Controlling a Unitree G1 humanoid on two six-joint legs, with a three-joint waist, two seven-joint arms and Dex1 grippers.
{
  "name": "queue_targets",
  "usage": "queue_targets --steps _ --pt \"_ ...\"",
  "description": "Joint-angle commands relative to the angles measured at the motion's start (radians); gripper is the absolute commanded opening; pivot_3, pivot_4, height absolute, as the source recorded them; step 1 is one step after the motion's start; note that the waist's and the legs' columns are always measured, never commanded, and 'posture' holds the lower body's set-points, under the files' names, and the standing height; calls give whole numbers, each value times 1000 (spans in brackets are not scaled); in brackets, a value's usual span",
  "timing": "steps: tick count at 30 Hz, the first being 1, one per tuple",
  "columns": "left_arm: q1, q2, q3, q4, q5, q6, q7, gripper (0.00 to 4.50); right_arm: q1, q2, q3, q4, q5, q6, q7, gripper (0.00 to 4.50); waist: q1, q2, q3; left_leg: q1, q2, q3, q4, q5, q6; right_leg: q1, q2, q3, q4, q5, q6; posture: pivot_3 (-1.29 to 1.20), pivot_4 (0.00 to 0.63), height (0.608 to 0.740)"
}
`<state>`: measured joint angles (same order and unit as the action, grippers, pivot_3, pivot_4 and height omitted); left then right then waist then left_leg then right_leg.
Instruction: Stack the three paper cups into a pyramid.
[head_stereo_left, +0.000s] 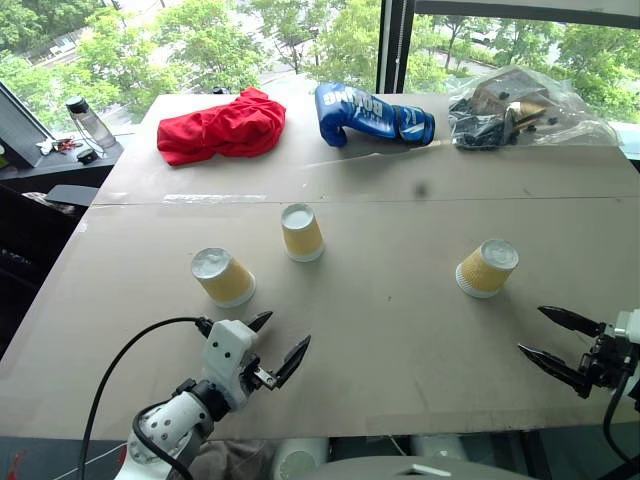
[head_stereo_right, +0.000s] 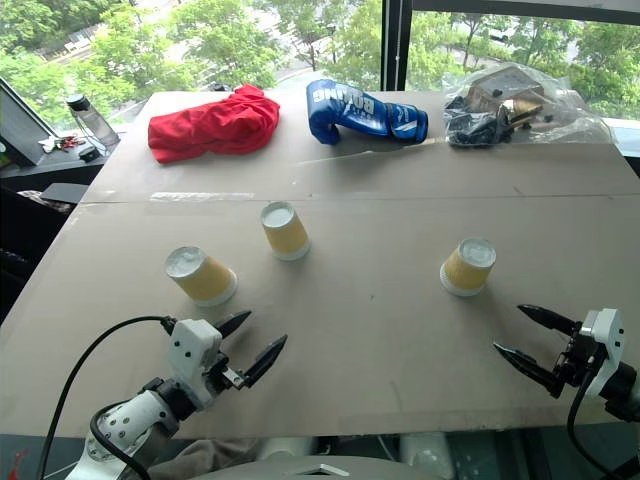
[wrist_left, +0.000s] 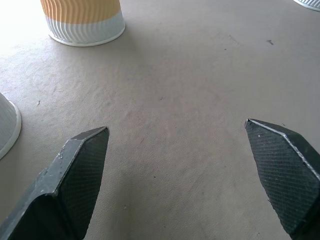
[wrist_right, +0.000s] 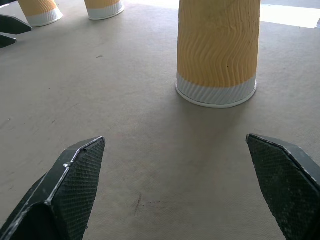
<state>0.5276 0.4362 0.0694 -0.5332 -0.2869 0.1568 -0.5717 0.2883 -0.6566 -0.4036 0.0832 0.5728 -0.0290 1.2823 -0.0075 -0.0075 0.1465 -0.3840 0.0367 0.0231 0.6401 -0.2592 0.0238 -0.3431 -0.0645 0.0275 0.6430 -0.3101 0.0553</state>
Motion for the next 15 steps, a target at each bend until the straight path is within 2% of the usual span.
queue_targets --steps 1,15 --pt "14 7 18 -17 -8 -25 -12 4472 -10 2 -16 -5 15 -16 3 4500 0 0 0 0 0 0 0 0 0 0 0 0 0 0 0 0 150 740" --pt "-6 17 25 -16 -42 -42 -54 4472 -24 27 -18 20 11 -52 8 4500 -1 0 0 0 0 0 0 0 0 0 0 0 0 0 0 0 150 740"
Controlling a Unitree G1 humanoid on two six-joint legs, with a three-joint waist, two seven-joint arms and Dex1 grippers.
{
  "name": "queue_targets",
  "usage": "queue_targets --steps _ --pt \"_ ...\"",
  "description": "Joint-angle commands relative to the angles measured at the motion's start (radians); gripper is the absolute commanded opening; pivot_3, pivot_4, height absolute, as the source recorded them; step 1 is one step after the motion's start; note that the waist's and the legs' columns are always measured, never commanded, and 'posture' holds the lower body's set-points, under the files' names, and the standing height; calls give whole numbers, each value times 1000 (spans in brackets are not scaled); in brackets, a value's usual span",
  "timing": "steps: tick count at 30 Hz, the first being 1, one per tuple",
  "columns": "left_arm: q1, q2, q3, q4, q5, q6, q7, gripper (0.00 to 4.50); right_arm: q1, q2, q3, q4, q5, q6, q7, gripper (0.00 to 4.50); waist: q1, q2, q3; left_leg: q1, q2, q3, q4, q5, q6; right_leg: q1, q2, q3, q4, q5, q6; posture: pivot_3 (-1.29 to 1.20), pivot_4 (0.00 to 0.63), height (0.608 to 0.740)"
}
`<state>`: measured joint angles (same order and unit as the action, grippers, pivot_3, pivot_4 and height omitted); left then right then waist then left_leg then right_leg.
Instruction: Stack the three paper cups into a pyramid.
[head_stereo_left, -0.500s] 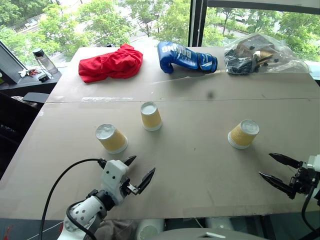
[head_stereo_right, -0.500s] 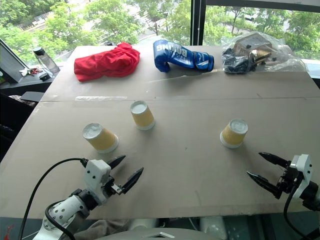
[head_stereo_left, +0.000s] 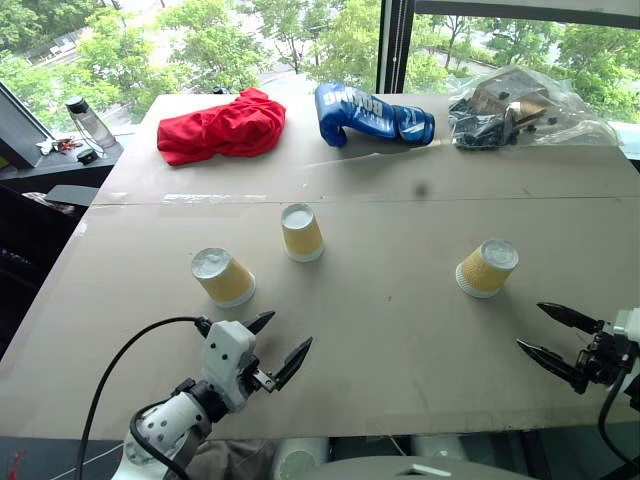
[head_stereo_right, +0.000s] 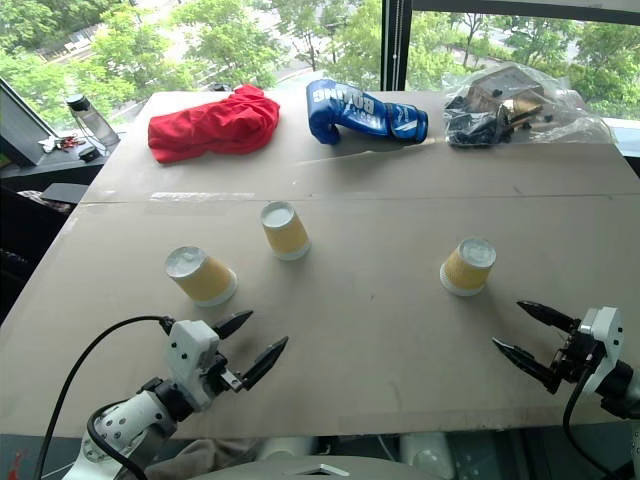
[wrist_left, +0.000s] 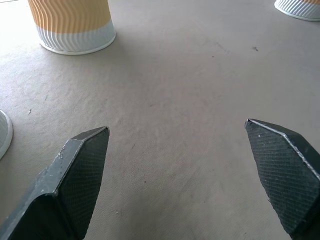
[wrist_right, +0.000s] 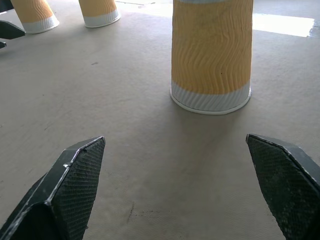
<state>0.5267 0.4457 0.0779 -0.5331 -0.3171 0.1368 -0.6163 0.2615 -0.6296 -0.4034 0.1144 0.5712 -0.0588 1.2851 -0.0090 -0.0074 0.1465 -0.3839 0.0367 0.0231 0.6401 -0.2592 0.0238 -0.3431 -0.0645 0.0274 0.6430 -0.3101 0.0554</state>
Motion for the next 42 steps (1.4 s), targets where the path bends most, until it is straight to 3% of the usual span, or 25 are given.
queue_targets --steps 1,12,16,23,28,34,42 --pt "-8 9 16 -16 -13 -22 -13 4472 3 0 -19 -11 13 -22 5 4500 0 0 0 0 0 0 0 0 0 0 0 0 0 0 0 0 150 740" --pt "-95 53 21 -43 -64 -1 -81 4472 -10 22 -29 -31 29 -29 -29 4500 1 0 0 0 0 0 0 0 0 0 0 0 0 0 0 0 150 740" --pt "-208 150 19 -73 -125 58 -167 4472 -62 41 -22 -58 32 -21 -89 4500 0 0 0 0 0 0 0 0 0 0 1 0 1 1 2 0 150 740" --pt "-411 332 98 -85 -382 221 -329 4472 -164 56 21 -141 26 69 -209 4500 -2 1 0 0 0 -1 0 0 0 0 6 -2 2 2 4 0 150 740" --pt "-504 411 134 -52 -473 290 -407 4472 -228 56 76 -159 -13 77 -243 4500 -2 1 1 0 0 -1 1 0 0 -1 8 -3 2 2 4 0 150 740" --pt "-595 444 145 0 -512 322 -483 4472 -309 71 141 -135 -87 86 -326 4500 -3 1 2 0 0 -1 1 0 0 -1 10 -4 3 2 4 0 150 740" --pt "-662 442 145 12 -525 347 -501 4472 -328 78 168 -92 -102 69 -322 4500 -2 0 2 -3 1 -1 1 0 0 -3 10 -4 3 2 5 0 150 740"
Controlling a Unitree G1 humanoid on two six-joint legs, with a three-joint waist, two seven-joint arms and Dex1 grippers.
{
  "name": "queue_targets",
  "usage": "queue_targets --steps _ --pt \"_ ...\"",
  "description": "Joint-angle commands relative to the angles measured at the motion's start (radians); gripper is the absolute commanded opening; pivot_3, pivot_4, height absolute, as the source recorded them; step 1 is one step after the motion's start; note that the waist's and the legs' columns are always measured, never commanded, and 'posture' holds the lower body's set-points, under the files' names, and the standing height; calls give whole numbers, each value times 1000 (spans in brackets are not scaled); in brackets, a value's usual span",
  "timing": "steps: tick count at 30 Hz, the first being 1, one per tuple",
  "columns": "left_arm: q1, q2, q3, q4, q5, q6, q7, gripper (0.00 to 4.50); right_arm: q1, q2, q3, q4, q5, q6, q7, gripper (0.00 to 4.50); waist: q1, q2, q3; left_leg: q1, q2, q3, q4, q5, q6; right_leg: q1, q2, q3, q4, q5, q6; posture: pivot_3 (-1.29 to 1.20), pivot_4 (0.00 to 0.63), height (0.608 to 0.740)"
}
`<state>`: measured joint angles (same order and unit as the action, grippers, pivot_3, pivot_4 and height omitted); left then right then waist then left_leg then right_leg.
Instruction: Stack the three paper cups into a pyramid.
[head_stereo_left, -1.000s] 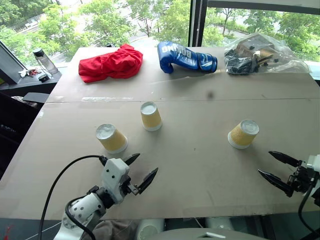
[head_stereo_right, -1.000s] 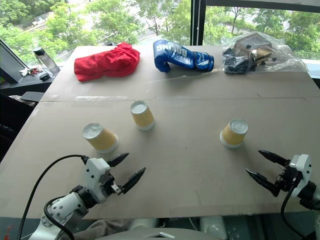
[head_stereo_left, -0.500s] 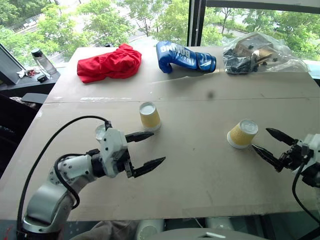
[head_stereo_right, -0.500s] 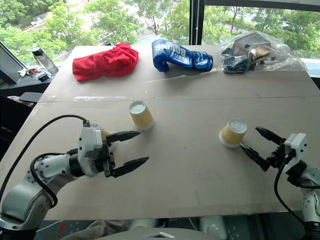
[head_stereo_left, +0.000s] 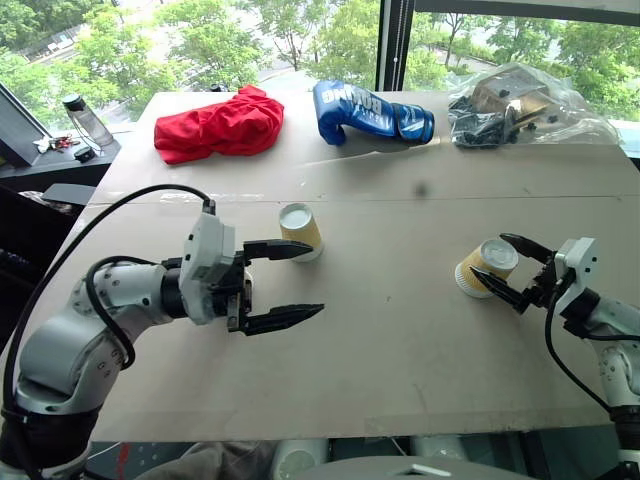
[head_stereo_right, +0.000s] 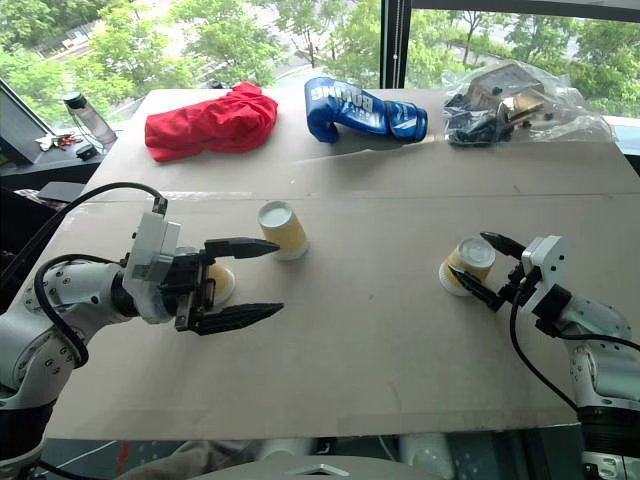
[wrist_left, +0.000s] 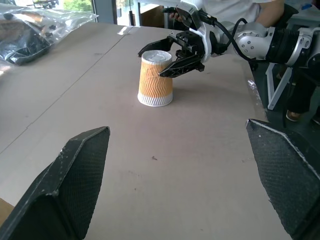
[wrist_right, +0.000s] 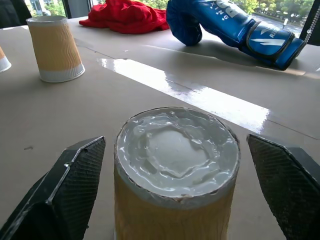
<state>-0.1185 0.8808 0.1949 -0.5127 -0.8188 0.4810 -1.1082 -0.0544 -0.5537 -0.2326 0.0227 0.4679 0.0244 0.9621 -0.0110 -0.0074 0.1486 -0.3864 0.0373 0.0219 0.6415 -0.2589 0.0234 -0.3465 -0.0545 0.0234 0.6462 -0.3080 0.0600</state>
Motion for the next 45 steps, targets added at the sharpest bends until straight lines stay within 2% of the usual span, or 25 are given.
queue_targets --steps 1,7,10,13,14,15,22,30,33,40,42,45 --pt "-20 6 27 -7 -22 3 -10 4472 -14 2 -1 6 4 -11 7 4500 -1 0 0 0 0 0 0 0 0 0 0 0 0 0 0 0 150 740" --pt "-28 -2 19 5 -7 -1 -10 4472 -16 -3 5 24 18 -1 32 4500 -1 0 0 0 0 0 0 0 0 0 0 0 1 0 0 0 150 740" --pt "-19 -7 10 9 8 -8 -11 4500 -12 -1 2 24 19 -4 30 3716 -1 0 0 0 0 0 0 0 0 0 0 0 1 0 0 0 150 740" --pt "-17 -15 10 4 7 -4 -6 4500 -8 0 1 21 20 -5 31 2178 -1 0 0 0 0 0 0 0 0 0 0 0 1 0 0 0 150 740" --pt "-17 -17 11 3 6 -3 -4 4500 -7 -1 1 18 20 -3 31 1873 -1 0 0 0 0 0 0 0 0 0 0 0 1 0 0 0 150 740" --pt "-17 -18 11 3 8 -3 -5 4500 -8 3 -5 14 19 -2 16 1774 -1 0 0 0 0 0 0 0 0 0 0 0 1 0 0 0 150 740" --pt "25 -17 47 -9 4 2 14 4500 -58 13 37 -7 14 15 8 1774 -5 0 0 0 0 1 0 0 0 -1 0 1 1 0 0 0 150 740" --pt "146 -29 176 -42 0 10 114 4500 -277 163 255 -35 -90 124 -105 1774 -9 -3 2 -2 2 2 0 0 -1 -9 1 4 11 0 0 0 150 740" --pt "189 -33 221 -68 -8 18 147 4500 -364 213 328 41 -165 124 -133 1774 -3 -3 2 -11 2 0 4 3 -5 -19 1 2 15 0 0 0 150 740" --pt "238 -36 271 -101 -18 21 183 4500 -451 234 383 132 -197 155 -96 1774 -1 -5 3 -13 1 1 6 3 -5 -18 0 2 15 0 0 0 150 740" --pt "239 -37 273 -101 -19 21 190 4500 -455 227 387 133 -198 169 -83 2771 -3 -4 3 -13 1 0 6 3 -5 -19 0 2 15 0 0 0 150 740" --pt "238 -40 273 -102 -23 23 199 4500 -457 223 372 126 -190 177 -82 3959 -7 -4 3 -12 1 0 6 2 -4 -19 1 2 16 0 0 0 150 740"
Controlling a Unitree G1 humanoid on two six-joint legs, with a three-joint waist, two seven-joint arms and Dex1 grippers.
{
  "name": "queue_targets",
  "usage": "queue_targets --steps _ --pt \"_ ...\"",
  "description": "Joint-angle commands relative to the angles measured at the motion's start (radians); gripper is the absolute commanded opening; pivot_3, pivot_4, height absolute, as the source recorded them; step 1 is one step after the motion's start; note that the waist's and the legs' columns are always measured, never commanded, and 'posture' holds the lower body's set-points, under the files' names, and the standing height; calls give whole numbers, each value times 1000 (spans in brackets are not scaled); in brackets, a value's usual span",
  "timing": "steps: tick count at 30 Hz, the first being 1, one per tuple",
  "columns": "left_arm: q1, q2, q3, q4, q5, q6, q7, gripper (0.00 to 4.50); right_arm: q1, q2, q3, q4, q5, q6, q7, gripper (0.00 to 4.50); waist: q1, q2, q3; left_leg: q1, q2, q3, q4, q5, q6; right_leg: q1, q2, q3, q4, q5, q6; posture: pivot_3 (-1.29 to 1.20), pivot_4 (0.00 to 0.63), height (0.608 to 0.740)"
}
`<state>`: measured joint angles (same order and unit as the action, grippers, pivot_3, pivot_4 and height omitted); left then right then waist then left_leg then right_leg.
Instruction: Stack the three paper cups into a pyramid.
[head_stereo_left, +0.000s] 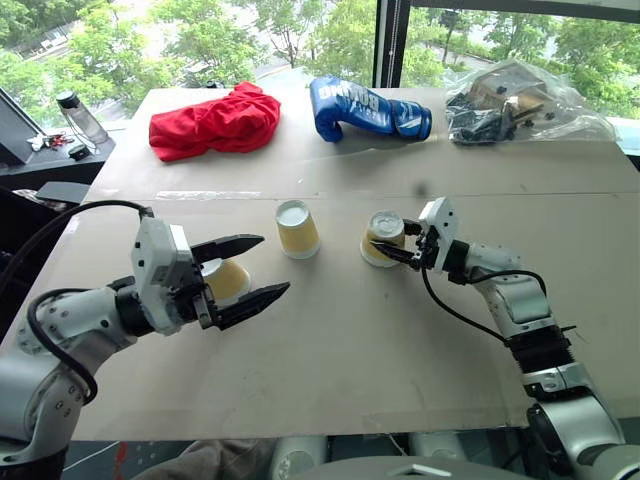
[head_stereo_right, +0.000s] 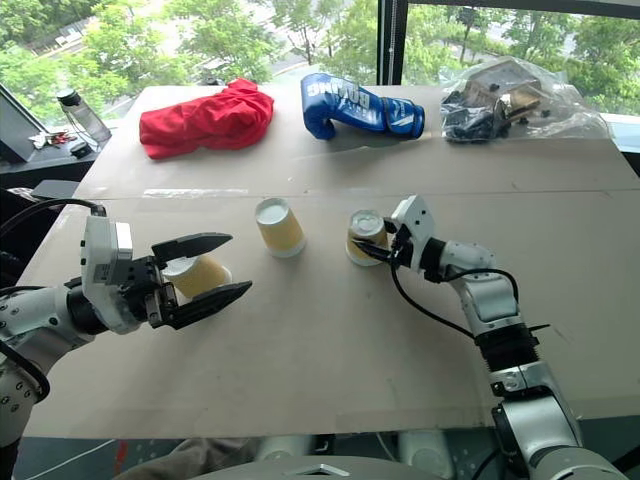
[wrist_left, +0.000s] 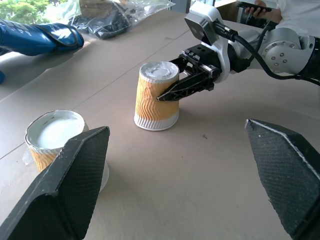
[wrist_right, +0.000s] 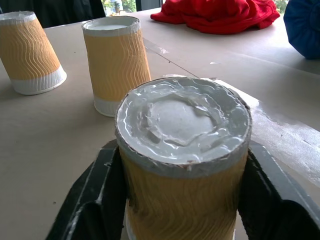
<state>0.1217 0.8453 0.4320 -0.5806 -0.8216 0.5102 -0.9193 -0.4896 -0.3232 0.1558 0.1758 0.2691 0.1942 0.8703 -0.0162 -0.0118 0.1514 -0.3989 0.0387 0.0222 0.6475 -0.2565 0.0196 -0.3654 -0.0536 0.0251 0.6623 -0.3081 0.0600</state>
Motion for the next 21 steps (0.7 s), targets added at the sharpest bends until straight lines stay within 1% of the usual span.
queue_targets --steps 1,10,12,16,21 --pt "-4 -5 35 -34 -22 -6 13 4500 -22 -8 -23 -35 17 12 10 4467 -2 0 0 0 0 0 0 0 0 0 0 0 0 0 0 0 150 740" --pt "-20 2 27 -23 -25 2 24 4500 -10 -30 -83 -123 91 44 23 4467 -1 0 0 0 0 0 0 0 0 0 0 0 0 0 0 0 150 740" --pt "-37 -5 10 -20 -23 13 50 4500 4 -39 -101 -145 126 57 45 4467 0 0 0 0 0 0 0 0 0 0 0 0 0 0 0 0 150 740" --pt "-65 -24 -19 -2 1 39 120 4500 36 -70 -128 -169 141 53 61 4467 1 0 0 0 0 0 0 0 0 0 0 0 0 0 0 0 150 740" --pt "-98 -56 -51 26 48 49 202 4500 119 -118 -208 -264 248 62 118 4467 3 0 0 0 0 0 0 0 1 0 0 0 0 0 0 0 150 740"
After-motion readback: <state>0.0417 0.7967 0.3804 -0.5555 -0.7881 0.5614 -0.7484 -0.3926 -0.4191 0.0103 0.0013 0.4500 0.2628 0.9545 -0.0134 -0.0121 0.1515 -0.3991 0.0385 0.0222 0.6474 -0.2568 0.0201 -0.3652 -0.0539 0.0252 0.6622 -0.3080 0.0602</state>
